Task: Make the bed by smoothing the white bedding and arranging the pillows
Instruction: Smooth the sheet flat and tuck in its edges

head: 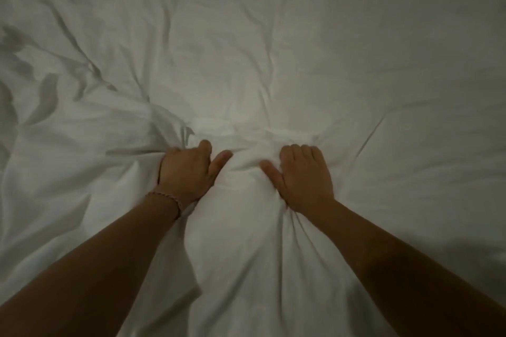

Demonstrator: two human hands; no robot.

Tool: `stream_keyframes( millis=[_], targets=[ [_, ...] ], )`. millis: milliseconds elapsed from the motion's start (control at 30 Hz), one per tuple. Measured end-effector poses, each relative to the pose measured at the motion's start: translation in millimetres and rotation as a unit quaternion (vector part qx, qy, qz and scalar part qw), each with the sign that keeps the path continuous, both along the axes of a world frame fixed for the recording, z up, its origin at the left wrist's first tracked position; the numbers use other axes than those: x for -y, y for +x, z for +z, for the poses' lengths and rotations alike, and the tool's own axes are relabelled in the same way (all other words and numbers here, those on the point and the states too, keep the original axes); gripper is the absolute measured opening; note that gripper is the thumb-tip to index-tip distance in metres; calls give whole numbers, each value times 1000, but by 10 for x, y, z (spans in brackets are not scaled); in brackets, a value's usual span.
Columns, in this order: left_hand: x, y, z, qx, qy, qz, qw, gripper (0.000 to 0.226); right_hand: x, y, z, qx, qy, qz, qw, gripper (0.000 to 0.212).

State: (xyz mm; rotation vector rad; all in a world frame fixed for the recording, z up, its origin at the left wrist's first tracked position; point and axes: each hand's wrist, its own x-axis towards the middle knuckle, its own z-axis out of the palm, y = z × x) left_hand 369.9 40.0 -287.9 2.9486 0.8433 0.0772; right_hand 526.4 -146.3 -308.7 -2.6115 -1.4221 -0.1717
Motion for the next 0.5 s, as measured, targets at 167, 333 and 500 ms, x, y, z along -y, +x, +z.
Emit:
stream_keyframes(
  millis=[167,333,500],
  targets=[
    [-410,-21,532,16,41,-43,998,72,-264,93,325,26,67,14,997,71],
    [-964,9,1483,82,132,-68,986,65,-671,181,1057,103,190,33,976,57],
    [-1106,16,1135,37,148,-26,988,64,-963,140,789,116,98,-15,988,54]
  ],
)
